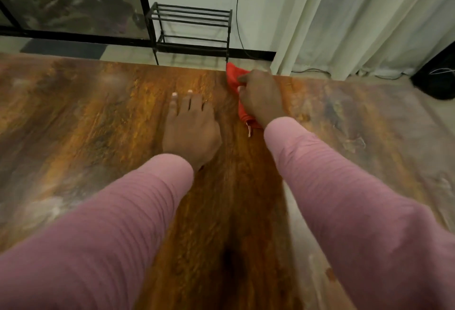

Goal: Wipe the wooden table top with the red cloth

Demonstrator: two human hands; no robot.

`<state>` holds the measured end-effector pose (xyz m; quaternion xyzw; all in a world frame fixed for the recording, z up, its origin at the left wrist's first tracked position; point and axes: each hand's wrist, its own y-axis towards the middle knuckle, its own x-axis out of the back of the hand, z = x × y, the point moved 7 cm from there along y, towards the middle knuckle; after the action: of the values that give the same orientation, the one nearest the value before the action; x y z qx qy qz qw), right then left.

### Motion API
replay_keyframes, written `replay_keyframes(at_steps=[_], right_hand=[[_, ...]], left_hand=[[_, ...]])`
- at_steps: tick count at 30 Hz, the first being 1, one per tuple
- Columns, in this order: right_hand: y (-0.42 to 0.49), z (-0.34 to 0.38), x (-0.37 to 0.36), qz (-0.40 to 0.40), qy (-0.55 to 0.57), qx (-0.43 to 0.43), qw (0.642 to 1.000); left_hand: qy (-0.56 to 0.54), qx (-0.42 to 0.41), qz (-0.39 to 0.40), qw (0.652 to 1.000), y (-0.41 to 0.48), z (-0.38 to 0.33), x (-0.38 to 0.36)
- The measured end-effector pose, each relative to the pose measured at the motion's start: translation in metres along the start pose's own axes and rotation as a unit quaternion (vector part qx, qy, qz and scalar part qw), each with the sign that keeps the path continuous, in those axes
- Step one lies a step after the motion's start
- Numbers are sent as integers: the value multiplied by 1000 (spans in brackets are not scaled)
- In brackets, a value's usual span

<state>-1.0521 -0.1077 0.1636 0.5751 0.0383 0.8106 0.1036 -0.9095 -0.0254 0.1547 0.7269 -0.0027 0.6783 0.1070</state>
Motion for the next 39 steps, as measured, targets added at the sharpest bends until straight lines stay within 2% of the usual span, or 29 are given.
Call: replay_keyframes(at_steps=[2,4,7,11,15,17,19,22,24,27,30,32,33,36,39], right_hand=[[5,-34,17,-38,0,-44,998],[7,-76,36,-80,-22,-100,991],[8,-119,50,-123,-31,-169,977],[12,-100,40,-116,-19,-149,982],[16,-64,16,-22,17,-25,999],[18,-71,16,18,34,8,999],[20,-101,30,8,29,-35,999],[13,-150,57,-41,2,-148,988],[9,-144,58,-66,-19,-159,985],[0,-105,40,-90,17,-118,989],[-12,-58,15,-5,41,16,999],[-16,-57,16,36,35,62,997],[-16,-67,22,32,31,50,998],[-16,-125,50,-10,22,-68,997],[-23,-147,55,-16,18,-146,989]], left_hand=[[-48,-24,-21,998,20,-23,1],[-85,-58,-4,995,28,-43,-10],[-100,-53,15,993,25,-43,-29],[-99,-57,20,993,26,-46,-37],[-103,-50,23,993,26,-45,-36],[-103,-52,29,993,25,-45,-36],[-108,-55,35,992,25,-44,-35],[-105,-59,36,992,25,-45,-35],[-102,-63,32,992,25,-45,-35],[-103,-58,31,993,27,-45,-36],[-103,-50,32,993,26,-45,-35],[-105,-57,36,992,25,-44,-36],[-104,-60,38,992,25,-43,-36],[-99,-64,36,992,23,-43,-36],[-95,-68,28,993,24,-45,-36]])
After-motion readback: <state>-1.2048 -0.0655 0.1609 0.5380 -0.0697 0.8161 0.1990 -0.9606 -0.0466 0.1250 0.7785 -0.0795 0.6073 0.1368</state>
